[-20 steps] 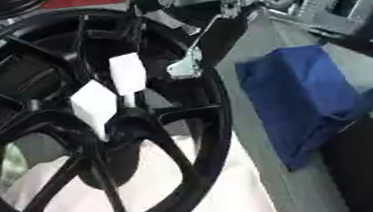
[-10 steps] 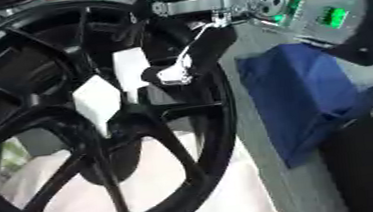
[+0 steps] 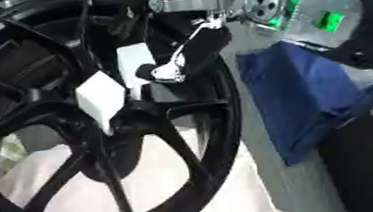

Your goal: Pull the pin out of the wheel hub.

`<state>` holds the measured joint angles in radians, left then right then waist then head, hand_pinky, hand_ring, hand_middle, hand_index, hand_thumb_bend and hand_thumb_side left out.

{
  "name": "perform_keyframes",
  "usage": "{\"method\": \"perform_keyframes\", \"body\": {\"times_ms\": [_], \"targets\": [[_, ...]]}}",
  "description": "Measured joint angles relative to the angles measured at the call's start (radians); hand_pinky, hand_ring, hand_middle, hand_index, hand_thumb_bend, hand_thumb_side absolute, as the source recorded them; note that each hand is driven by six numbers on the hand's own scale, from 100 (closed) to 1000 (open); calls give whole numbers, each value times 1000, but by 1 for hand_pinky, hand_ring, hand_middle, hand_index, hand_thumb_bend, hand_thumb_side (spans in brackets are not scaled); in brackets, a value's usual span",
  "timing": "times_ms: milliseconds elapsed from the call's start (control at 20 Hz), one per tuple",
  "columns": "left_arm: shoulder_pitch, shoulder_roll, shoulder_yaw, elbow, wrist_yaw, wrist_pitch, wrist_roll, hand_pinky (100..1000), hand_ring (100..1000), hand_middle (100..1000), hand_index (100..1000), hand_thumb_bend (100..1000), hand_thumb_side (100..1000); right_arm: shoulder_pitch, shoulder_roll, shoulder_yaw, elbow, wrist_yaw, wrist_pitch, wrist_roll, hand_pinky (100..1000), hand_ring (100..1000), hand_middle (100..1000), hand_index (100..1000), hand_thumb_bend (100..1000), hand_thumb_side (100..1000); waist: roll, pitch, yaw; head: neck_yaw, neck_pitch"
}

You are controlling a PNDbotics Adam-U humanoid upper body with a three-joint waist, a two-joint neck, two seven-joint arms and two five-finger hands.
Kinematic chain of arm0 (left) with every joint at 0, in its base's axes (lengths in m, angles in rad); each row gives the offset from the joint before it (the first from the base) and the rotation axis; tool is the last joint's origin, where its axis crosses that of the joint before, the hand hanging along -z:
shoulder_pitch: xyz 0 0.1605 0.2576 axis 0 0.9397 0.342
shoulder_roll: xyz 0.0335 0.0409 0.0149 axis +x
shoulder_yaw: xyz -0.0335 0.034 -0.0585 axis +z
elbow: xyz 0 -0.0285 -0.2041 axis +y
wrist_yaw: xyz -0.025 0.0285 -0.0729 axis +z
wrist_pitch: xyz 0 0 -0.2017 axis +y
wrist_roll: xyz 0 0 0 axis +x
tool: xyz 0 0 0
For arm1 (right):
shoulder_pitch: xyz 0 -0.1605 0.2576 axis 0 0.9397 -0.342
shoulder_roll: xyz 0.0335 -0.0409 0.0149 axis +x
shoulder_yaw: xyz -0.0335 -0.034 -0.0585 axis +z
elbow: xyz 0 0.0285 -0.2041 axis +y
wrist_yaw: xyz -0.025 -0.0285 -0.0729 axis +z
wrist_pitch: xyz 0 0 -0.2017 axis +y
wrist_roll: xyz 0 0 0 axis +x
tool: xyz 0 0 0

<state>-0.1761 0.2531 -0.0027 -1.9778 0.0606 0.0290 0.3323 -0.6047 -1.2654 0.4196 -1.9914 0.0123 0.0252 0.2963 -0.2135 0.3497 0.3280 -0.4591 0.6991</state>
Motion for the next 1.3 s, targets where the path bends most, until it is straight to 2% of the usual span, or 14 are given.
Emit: {"method": "perform_keyframes", "body": {"times_ms": [150, 800, 1100, 1150, 1300], "targets": [[-1, 0, 0, 0, -1, 0, -2, 874, 523, 566, 737, 441, 673, -3, 8, 7, 0, 4, 15, 11, 939, 883, 751, 892, 266, 505, -2, 8, 1, -5, 0], [-2, -9, -2, 0, -5, 0, -6, 877, 522, 567, 737, 437, 678, 17, 12, 3, 0, 21, 94, 28, 919, 863, 718, 871, 266, 409, -4, 21, 6, -25, -3], [-5, -9, -6, 0, -6, 3, -10, 879, 523, 567, 737, 435, 680, 19, 12, -4, 0, 11, 115, 22, 906, 836, 571, 781, 158, 325, -3, 24, 8, -26, -7], [-5, -9, -6, 0, -6, 3, -10, 880, 523, 567, 737, 434, 681, 16, 12, -4, 0, 5, 116, 21, 903, 824, 495, 714, 140, 308, -3, 26, 8, -26, -7], [-5, -9, -6, 0, -7, 4, -11, 880, 523, 567, 737, 434, 681, 12, 15, -3, 0, -17, 115, 20, 892, 795, 427, 642, 134, 308, -3, 26, 8, -27, -7]]}}
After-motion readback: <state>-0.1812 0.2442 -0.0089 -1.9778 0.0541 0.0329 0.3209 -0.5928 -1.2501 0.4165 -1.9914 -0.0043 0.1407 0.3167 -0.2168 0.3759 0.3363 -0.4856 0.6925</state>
